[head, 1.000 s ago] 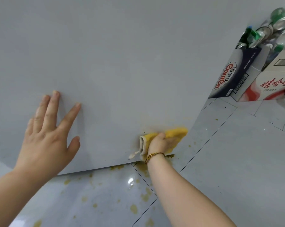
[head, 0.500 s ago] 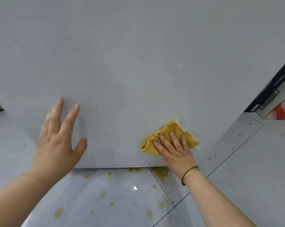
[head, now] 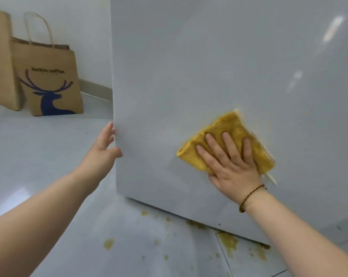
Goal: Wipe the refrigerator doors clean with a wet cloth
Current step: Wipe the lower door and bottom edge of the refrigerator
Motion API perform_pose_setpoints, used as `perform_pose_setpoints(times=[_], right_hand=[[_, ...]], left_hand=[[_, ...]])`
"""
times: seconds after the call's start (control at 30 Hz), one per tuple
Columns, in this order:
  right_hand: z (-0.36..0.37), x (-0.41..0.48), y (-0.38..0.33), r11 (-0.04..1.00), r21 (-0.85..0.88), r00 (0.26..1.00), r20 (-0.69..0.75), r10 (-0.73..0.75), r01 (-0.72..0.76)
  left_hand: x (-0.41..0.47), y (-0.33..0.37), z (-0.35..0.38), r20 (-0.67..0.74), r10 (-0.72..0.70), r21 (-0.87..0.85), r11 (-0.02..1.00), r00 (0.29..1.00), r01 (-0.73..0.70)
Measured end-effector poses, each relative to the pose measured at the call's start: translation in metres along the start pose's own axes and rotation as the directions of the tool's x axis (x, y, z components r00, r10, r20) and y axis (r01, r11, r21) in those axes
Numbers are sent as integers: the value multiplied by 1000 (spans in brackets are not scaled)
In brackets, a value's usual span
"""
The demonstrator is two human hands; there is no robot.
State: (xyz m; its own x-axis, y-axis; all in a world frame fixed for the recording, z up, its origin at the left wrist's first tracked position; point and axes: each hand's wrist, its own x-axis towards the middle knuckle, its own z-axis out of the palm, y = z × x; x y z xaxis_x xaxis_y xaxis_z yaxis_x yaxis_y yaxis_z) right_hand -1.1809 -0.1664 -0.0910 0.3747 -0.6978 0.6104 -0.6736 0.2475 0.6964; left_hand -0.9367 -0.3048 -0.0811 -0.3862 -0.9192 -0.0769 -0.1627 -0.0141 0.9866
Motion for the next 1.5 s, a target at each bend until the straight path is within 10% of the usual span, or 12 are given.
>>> perform_pose_setpoints(times=[0.13,0.4,0.63,0.93,1.23,1.5], right_hand=[[-4,24,12,951,26,951,-17,-307,308],[-15,135,-27,948,55,928,-192,319,-314],[5,116,-64,915,61,917,-32,-399,400],[2,141,-73,968,76,953,-172,251,-241],[58,55,-213,991,118,997,47,-68,62],[74,-59,-201,906,243,887,230,-400,346]], left_hand=[[4,0,-18,81,-19,-52,998,997,23],[17,-7,-35,202,-8,-99,995,979,28],[29,-17,-44,262,45,-119,993,964,-14],[39,-22,-50,274,82,-176,984,958,-34],[40,-33,-42,255,91,-256,966,963,-24],[35,-35,-41,253,109,-226,973,961,-51]])
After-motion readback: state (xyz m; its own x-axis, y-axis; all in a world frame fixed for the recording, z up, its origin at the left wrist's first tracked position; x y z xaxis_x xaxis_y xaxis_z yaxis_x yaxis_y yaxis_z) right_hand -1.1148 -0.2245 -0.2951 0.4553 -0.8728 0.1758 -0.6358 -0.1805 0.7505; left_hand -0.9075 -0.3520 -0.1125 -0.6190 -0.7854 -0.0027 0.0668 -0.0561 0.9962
